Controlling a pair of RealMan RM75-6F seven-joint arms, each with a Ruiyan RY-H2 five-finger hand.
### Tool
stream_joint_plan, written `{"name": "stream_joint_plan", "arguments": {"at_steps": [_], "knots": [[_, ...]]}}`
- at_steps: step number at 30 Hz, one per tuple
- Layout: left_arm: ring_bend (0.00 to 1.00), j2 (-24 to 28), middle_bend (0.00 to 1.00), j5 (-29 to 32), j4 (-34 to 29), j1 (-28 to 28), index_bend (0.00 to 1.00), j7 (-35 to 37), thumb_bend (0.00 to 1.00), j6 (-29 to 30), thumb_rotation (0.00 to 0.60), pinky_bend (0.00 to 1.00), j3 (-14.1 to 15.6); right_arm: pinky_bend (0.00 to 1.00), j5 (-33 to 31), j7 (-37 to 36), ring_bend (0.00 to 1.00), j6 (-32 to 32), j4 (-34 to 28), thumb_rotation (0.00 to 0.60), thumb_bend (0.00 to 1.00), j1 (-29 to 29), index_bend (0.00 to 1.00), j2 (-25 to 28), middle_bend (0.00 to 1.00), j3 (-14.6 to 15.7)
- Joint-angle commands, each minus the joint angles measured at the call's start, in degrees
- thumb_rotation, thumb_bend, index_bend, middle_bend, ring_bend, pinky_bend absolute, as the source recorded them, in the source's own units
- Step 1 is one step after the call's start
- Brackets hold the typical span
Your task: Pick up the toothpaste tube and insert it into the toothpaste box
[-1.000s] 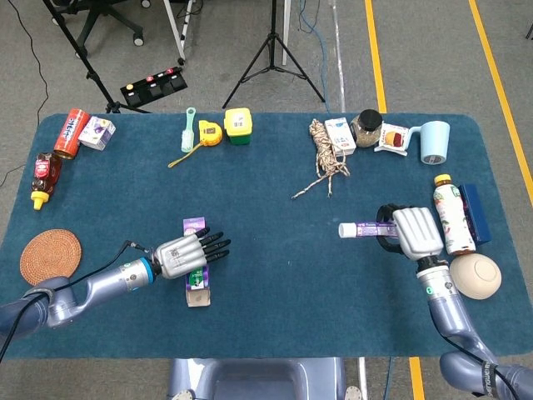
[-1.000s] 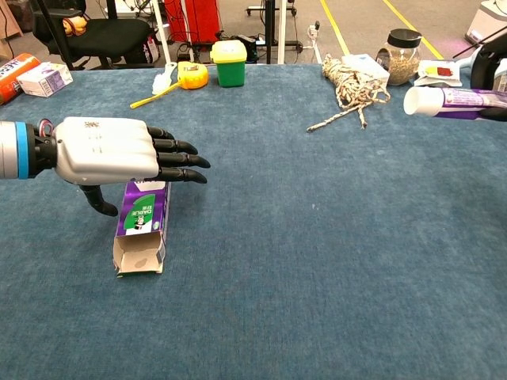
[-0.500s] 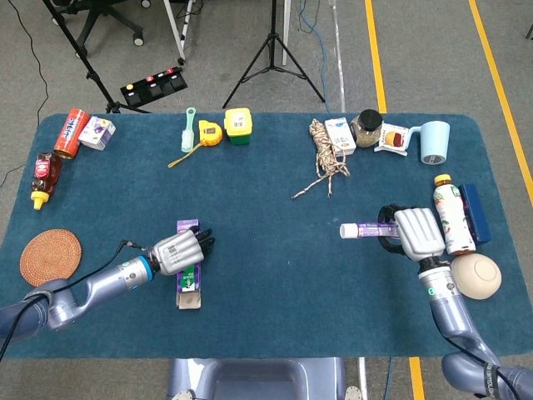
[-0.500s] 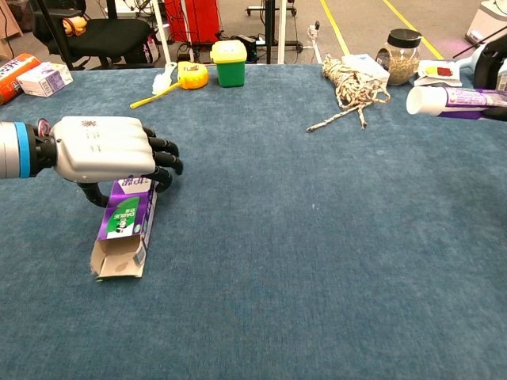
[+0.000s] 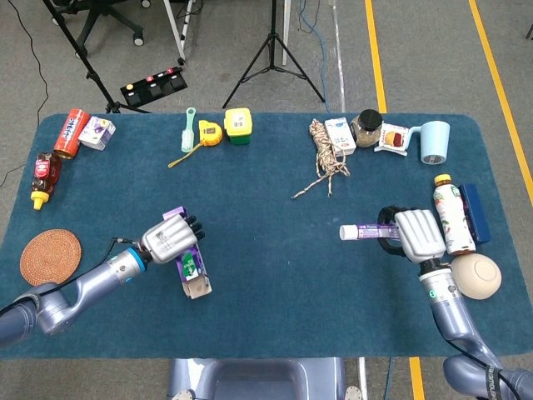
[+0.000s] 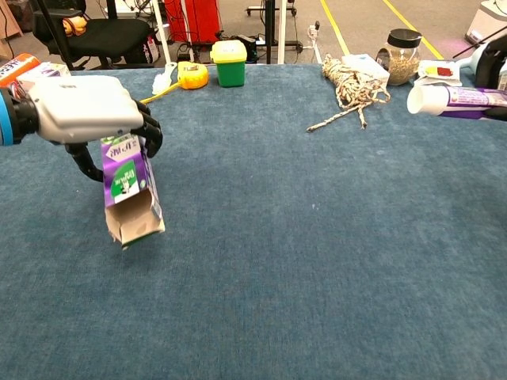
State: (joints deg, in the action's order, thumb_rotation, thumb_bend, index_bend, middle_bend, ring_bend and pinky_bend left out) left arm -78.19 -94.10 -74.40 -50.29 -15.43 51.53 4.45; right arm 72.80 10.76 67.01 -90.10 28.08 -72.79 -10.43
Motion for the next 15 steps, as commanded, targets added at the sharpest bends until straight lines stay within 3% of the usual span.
{"name": "stream_joint_plan", "arguments": {"at_steps": [1,5,15], "knots": [[0.33,6.90,0.45,17.96,-13.59,0.59,0.53,-10.04,0.25,-6.60,0.600,0.55,-6.70,0.53,1.17,0.28,0.58,0.81,-1.80,0.600,0.47,-0.31,0.61,0.67,0.62,0.30],[0.33,9.42,0.45,32.41,-22.02,-1.65,0.53,-21.04,0.25,-7.42,0.600,0.55,-9.04,0.53,1.60,1.97,0.58,1.23,-3.79,0.600,0.47,-0.39,0.61,1.14,0.62,0.54],[0.33,7.81,0.45,56.23,-31.72,-9.54,0.54,-35.05,0.25,-0.71,0.600,0.55,-11.42,0.53,3.23,5.76,0.58,2.96,-10.07,0.600,0.48,-0.79,0.61,1.77,0.62,1.16]]}}
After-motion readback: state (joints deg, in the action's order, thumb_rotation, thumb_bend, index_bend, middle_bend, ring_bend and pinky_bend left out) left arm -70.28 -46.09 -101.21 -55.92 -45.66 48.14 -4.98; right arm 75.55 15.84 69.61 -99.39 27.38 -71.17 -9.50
